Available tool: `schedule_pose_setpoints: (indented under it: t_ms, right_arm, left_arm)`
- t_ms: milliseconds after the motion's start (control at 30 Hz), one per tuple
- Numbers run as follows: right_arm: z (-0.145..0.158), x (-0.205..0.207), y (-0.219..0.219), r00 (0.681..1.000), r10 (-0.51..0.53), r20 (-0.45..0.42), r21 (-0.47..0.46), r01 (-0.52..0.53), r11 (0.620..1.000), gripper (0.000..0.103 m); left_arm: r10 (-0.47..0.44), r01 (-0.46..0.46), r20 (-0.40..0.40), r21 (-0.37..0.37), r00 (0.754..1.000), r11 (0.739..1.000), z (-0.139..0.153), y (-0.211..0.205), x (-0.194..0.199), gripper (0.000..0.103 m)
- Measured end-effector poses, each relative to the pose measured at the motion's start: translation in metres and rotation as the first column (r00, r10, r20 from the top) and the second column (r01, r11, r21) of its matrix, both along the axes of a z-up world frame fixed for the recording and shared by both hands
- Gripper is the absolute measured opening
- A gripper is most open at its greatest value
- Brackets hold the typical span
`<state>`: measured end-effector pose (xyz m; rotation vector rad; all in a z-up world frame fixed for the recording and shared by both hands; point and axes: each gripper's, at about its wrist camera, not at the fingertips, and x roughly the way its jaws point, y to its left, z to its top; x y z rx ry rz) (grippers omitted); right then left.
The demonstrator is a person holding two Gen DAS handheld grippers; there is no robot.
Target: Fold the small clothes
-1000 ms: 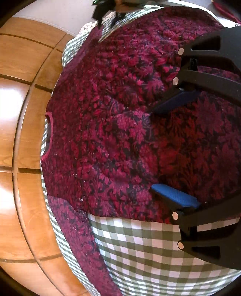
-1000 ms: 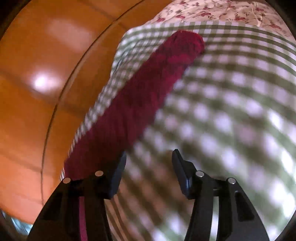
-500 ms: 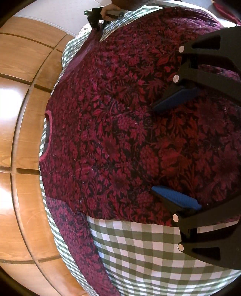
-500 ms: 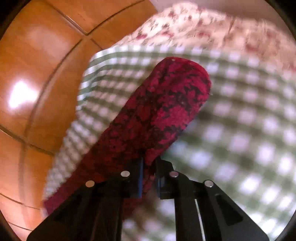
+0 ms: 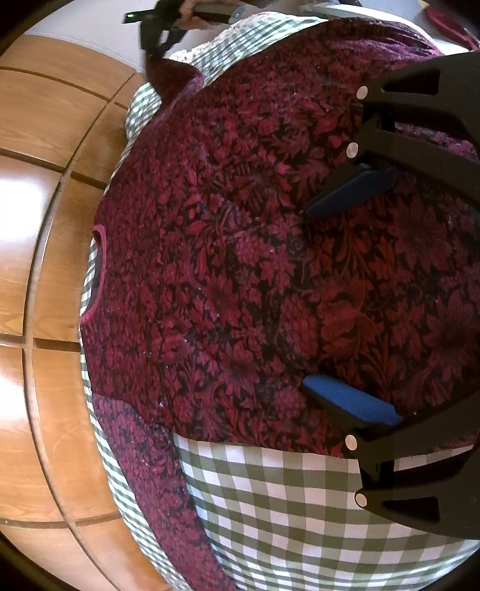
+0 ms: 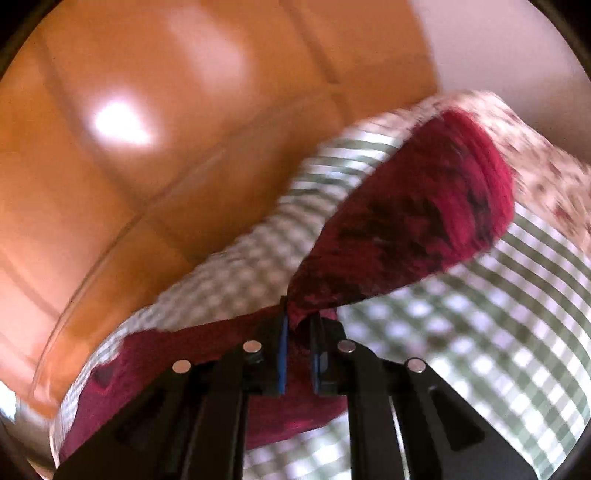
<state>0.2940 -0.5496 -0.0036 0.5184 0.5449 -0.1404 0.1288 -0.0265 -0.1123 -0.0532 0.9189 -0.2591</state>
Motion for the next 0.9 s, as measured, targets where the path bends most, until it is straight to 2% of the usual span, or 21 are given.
schedule_pose_setpoints:
  t_ms: [100, 233, 333, 433, 500, 567, 600, 667, 700, 767, 900]
  right_arm:
    - [0.013, 0.008, 0.061, 0.991, 0.135, 0.015, -0.050, -0.134, 0.990, 0.009]
    - [0.012, 0.022, 0.145, 0.954, 0.300, -0.013, -0.083, -0.300, 0.950, 0.009]
    - [-0.001, 0.032, 0.206, 0.915, 0.400, -0.063, -0.102, -0.404, 0.909, 0.009]
    - [-0.019, 0.040, 0.254, 0.878, 0.464, -0.113, -0.104, -0.475, 0.874, 0.009]
    - [-0.031, 0.044, 0.278, 0.861, 0.487, -0.149, -0.117, -0.504, 0.856, 0.010]
    - [-0.043, 0.045, 0.294, 0.842, 0.514, -0.166, -0.109, -0.534, 0.839, 0.026]
    - [-0.046, 0.044, 0.295, 0.838, 0.520, -0.164, -0.100, -0.539, 0.836, 0.049]
    - [-0.048, 0.034, 0.293, 0.849, 0.509, -0.144, -0.090, -0.524, 0.847, 0.076]
    - [-0.046, 0.026, 0.293, 0.852, 0.507, -0.132, -0.086, -0.520, 0.850, 0.083]
    - [-0.049, 0.011, 0.280, 0.851, 0.514, -0.108, -0.047, -0.521, 0.852, 0.093]
    - [-0.052, -0.019, 0.250, 0.860, 0.505, -0.073, 0.050, -0.503, 0.863, 0.100]
  left_arm:
    - [-0.001, 0.001, -0.001, -0.008, 1.000, 1.000, 0.000, 0.000, -0.001, 0.088]
    - [0.006, -0.007, -0.027, -0.051, 1.000, 0.999, 0.003, 0.005, 0.001, 0.088]
    - [0.015, -0.023, -0.067, -0.115, 0.998, 0.993, 0.009, 0.013, 0.003, 0.088]
    - [0.040, -0.062, -0.108, -0.211, 0.993, 0.975, 0.017, 0.026, 0.004, 0.085]
    - [0.037, -0.068, -0.124, -0.261, 0.992, 0.963, 0.021, 0.031, 0.004, 0.075]
    - [0.024, -0.065, -0.132, -0.316, 0.991, 0.946, 0.027, 0.038, 0.006, 0.071]
    - [0.024, -0.067, -0.132, -0.332, 0.991, 0.941, 0.030, 0.039, 0.007, 0.071]
    - [0.028, -0.075, -0.131, -0.372, 0.991, 0.925, 0.036, 0.045, 0.012, 0.069]
    - [0.027, -0.077, -0.132, -0.389, 0.991, 0.918, 0.038, 0.047, 0.015, 0.069]
    - [0.026, -0.082, -0.132, -0.435, 0.991, 0.897, 0.044, 0.050, 0.025, 0.069]
    - [0.034, -0.094, -0.133, -0.479, 0.991, 0.873, 0.055, 0.046, 0.051, 0.069]
